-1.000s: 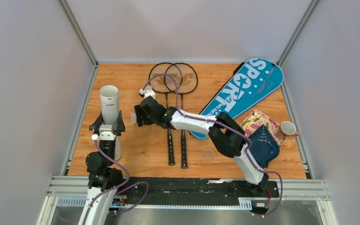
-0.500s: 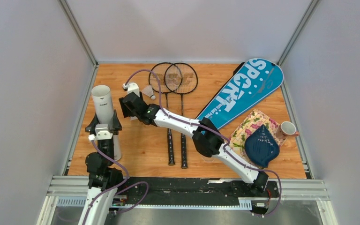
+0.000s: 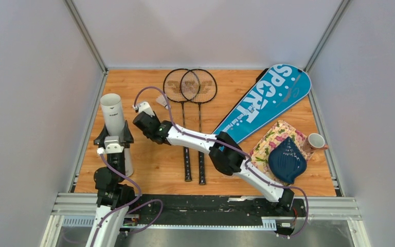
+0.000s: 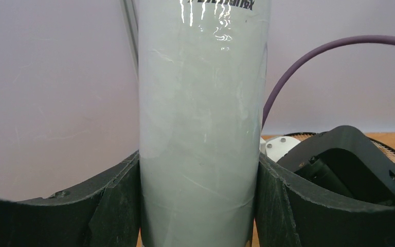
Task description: Pack up the badminton gear
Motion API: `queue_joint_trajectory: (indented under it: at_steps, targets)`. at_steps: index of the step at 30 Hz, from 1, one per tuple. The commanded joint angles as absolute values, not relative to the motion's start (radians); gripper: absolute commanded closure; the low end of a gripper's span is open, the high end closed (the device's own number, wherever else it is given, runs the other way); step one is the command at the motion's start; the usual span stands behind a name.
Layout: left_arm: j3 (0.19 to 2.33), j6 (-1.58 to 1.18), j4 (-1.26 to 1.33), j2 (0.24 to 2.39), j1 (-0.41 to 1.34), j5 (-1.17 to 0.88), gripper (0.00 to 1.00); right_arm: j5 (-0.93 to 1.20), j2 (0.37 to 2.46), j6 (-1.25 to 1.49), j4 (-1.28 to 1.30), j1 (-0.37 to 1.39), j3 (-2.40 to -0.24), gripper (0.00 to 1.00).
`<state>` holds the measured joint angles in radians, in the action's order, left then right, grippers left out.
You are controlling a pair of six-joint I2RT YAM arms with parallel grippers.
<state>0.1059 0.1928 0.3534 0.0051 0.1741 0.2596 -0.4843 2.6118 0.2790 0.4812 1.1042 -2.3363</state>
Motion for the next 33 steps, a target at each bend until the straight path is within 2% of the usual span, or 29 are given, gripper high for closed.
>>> queue_joint_trajectory:
  at_steps: [1, 6, 10, 12, 16, 20, 21, 23, 24, 28, 33]
  targets:
    - [0.097, 0.192, 0.239, -0.067, 0.169, 0.272, 0.94, -0.543, 2.499, 0.281, 0.549, 1.111, -2.339, 0.65]
    - [0.094, 0.196, 0.242, -0.054, 0.169, 0.241, 0.94, -0.607, 2.439, 0.278, 0.569, 1.112, -2.225, 0.78]
    - [0.097, 0.192, 0.236, -0.041, 0.169, 0.213, 0.94, -0.65, 2.381, 0.262, 0.554, 1.112, -2.132, 1.0]
    - [0.094, 0.192, 0.239, -0.026, 0.169, 0.165, 0.94, -0.676, 2.315, 0.265, 0.551, 1.111, -2.082, 1.0]
    - [0.095, 0.184, 0.262, 0.038, 0.169, -0.016, 0.94, -0.62, 2.102, 0.284, 0.508, 1.092, -1.828, 1.0]
    - [0.094, 0.163, 0.291, 0.078, 0.169, -0.221, 0.95, -0.409, 1.826, 0.325, 0.456, 0.982, -1.589, 1.0]
    - [0.092, 0.161, 0.301, 0.084, 0.169, -0.301, 0.95, -0.267, 1.719, 0.34, 0.456, 0.95, -1.557, 1.0]
    - [0.089, 0.153, 0.321, 0.103, 0.169, -0.374, 0.94, -0.125, 1.619, 0.383, 0.44, 0.85, -1.469, 1.0]
    - [0.087, 0.149, 0.328, 0.11, 0.17, -0.45, 0.94, 0.04, 1.576, 0.393, 0.433, 0.816, -1.448, 1.0]
    - [0.08, 0.123, 0.383, 0.15, 0.17, -0.638, 0.94, 0.276, 1.412, 0.397, 0.457, 0.718, -1.449, 1.0]
    - [0.083, 0.091, 0.408, 0.196, 0.17, -0.756, 0.94, 0.46, 1.385, 0.438, 0.523, 0.71, -1.584, 1.0]
